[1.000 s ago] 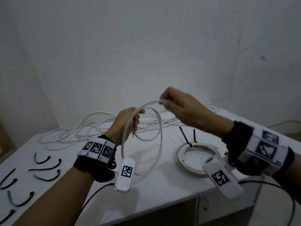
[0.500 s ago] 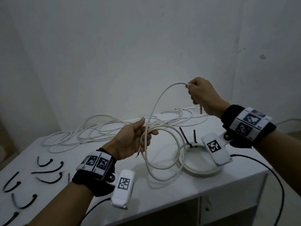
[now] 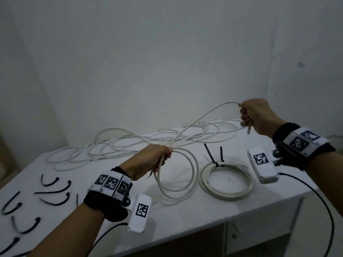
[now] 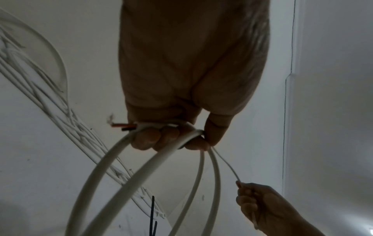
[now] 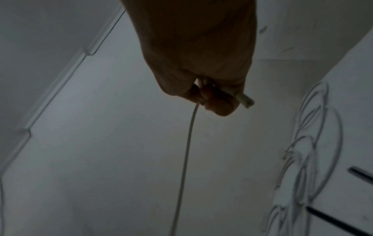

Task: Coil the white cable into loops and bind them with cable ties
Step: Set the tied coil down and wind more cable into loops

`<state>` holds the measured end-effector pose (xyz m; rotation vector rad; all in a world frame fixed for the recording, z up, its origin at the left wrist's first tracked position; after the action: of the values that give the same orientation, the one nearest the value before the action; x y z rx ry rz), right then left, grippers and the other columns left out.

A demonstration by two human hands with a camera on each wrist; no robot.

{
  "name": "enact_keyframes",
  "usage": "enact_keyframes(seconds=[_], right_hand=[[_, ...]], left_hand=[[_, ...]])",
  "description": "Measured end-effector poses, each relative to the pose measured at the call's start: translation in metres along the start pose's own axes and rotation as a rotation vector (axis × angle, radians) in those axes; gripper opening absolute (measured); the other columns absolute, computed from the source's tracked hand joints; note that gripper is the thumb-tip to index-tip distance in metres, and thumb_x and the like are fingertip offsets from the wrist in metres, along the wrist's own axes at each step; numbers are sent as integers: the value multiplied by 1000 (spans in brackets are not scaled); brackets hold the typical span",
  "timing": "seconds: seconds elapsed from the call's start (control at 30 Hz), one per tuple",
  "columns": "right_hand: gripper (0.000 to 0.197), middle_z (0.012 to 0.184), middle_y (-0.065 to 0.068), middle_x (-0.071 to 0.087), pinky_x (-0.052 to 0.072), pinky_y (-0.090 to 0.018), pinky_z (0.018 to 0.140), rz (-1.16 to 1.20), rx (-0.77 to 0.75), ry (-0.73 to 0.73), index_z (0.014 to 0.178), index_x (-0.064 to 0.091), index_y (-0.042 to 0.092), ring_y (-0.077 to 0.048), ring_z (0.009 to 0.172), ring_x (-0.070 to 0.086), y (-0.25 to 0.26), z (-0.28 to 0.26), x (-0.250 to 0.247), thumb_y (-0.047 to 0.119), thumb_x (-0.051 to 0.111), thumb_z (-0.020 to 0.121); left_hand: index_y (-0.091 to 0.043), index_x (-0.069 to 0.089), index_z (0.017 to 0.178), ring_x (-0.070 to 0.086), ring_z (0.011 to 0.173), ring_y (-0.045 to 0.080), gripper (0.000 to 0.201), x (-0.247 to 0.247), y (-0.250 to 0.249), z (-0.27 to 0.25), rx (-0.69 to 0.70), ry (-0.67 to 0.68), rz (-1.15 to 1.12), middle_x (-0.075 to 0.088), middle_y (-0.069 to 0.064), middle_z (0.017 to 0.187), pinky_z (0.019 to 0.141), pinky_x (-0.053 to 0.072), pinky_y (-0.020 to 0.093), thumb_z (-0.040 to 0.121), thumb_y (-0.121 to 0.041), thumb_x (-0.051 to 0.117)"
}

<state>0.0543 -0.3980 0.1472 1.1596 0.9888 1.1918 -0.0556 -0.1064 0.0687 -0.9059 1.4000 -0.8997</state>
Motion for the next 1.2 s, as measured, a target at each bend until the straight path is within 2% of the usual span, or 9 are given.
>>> enact_keyframes(seconds=[0.23,0.37,0.47,0.57,0.63,0.73,0.9,1.03,1.2], right_hand=[[8,65,-13,54,45,-25,43,-685,22,361,92,53,1,-22,49,48,-59,-25,35,8,49,93],[24,84,-15,63,52,-29,48,-1029,62,541,107,46,8,-25,62,60,-76,-52,60,26,54,93],[55,123,-14,55,48,-34,74,-1327,-253,540,133,36,13,-27,100,57,-59,-67,94,37,59,89],[65,146,-4,40,36,-37,105,-1060,-572,590,144,31,20,-22,131,40,-17,-100,141,47,55,90],[51,140,-2,49,37,-34,103,-978,-629,655,139,41,20,-19,126,46,-1,-114,166,45,47,95],[31,107,-5,65,39,-29,74,-1079,-701,674,112,60,12,-19,93,56,10,-119,186,36,44,99],[22,75,-5,57,33,-31,60,-974,-883,490,93,53,12,-23,70,50,38,-125,184,32,45,99],[22,67,-3,54,34,-33,56,-744,-732,380,88,53,10,-23,64,49,43,-108,163,29,46,98],[28,67,-4,56,32,-28,51,-726,-561,419,86,58,8,-16,57,44,21,-93,151,32,49,96]], left_hand=[[-9,56,82,46,57,14,23,5,7,-3,-19,53,-27,50,1,65,48,32,24,99,-16,43],[-6,58,92,45,53,12,19,-2,7,-4,-35,95,-23,48,-2,59,52,30,25,101,-15,44],[-5,60,92,43,50,11,19,-8,-2,-7,-32,122,29,41,-1,59,50,30,21,100,-12,44],[-6,61,90,40,48,10,18,-10,-13,-10,-20,151,39,37,-1,58,47,29,19,99,-11,47],[-6,61,89,40,49,11,17,-10,-18,-12,-15,164,45,36,-1,58,47,28,19,99,-12,47],[-6,62,90,40,51,11,17,-14,-21,-15,-6,152,38,38,-1,58,49,29,19,99,-13,48],[-5,58,90,40,51,11,24,-20,-21,-24,40,124,-50,39,-3,56,51,34,19,101,-20,44],[-5,56,94,43,50,14,23,-26,-17,-26,55,86,-146,39,-3,57,53,41,24,99,-24,45],[-5,53,92,37,42,13,23,-26,-19,-29,69,57,-329,32,0,59,46,41,25,101,-23,42]])
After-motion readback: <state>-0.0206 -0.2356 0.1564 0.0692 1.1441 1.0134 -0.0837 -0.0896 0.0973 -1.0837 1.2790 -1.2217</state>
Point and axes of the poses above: each hand's wrist, its own z-axis towards the middle knuckle, its own x-axis out of the palm, y = z × x, the point moved 10 cm from there along z, towards the middle knuckle
